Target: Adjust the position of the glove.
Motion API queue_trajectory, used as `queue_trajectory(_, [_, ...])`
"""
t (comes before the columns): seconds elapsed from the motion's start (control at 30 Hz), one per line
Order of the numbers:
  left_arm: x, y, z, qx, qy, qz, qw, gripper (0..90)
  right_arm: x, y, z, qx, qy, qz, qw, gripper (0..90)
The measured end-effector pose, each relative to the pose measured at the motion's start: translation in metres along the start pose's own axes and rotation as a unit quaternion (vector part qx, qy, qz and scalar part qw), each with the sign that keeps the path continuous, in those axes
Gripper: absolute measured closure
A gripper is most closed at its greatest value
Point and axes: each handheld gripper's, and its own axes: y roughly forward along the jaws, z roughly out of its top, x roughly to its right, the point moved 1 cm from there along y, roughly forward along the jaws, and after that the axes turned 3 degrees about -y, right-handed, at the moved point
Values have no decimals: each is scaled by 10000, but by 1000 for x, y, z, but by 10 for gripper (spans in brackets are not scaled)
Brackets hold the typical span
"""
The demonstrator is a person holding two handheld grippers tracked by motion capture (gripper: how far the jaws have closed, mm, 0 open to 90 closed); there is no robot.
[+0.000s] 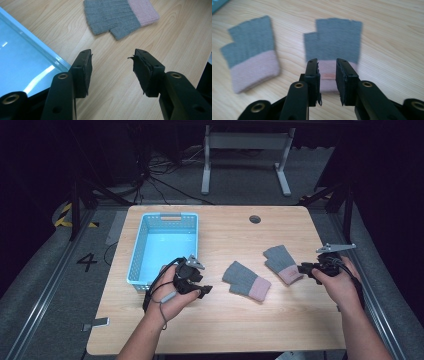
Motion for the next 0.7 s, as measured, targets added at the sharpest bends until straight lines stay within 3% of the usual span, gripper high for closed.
queue_trajectory(0.07, [0,-1,0,8,-16,6,10000,502,-9,3,5,26,-43,225,9997,705])
queue_trajectory(0.37, [-2,-9,-8,68,-125,54,9999,493,-44,29,27,-8,-468,754,9961,666])
queue_trajectory(0.5, [-2,-12,-12,55,-170,76,9998,483,-58,43,31,-140,-617,911,9938,632])
queue_trajectory(0.7, [-2,-12,-17,-11,-210,84,9997,474,-80,70,30,-514,-897,1160,9879,587])
